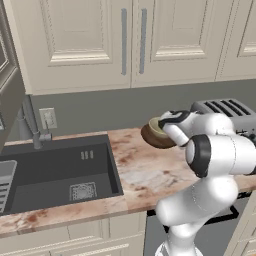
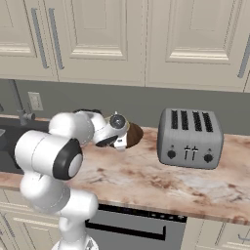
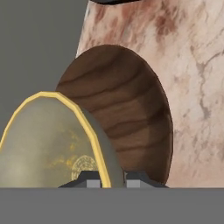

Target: Pick up the bowls on the counter and stack them on top of one another in the open cabinet. Place the smaller bowl on top of the larger bowl.

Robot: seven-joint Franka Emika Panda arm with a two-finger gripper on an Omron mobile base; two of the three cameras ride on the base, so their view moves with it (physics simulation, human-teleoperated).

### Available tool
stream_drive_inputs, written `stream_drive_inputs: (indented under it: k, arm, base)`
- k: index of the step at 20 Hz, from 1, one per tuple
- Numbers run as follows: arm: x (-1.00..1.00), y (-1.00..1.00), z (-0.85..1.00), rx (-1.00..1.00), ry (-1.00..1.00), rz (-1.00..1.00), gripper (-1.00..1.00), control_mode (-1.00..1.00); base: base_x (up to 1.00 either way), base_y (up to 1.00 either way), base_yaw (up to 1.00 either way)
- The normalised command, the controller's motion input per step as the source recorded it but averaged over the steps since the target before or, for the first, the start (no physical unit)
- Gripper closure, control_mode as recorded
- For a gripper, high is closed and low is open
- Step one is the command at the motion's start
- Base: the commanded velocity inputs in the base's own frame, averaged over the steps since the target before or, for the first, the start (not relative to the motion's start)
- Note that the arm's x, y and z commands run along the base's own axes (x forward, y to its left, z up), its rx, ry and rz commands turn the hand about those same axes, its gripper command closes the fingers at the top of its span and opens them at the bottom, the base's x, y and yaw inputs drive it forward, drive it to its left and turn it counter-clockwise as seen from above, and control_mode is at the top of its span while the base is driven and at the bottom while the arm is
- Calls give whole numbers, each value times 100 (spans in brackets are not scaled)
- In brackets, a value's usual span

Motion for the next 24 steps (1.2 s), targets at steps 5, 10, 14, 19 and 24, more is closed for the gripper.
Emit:
stream_drive_inputs:
  k: [5,10,14,19,24]
  arm:
    - [14,0,-8,0,0,0,100,-100]
    - [12,0,-2,0,0,0,-100,-100]
    - [14,0,1,0,0,0,-100,-100]
    - [19,-1,27,3,0,-3,-100,-100]
    - [0,-25,31,2,9,-3,-100,-100]
  base:
    - [0,0,0]
    - [0,0,0]
    - [0,0,0]
    - [0,0,0]
    - [0,0,0]
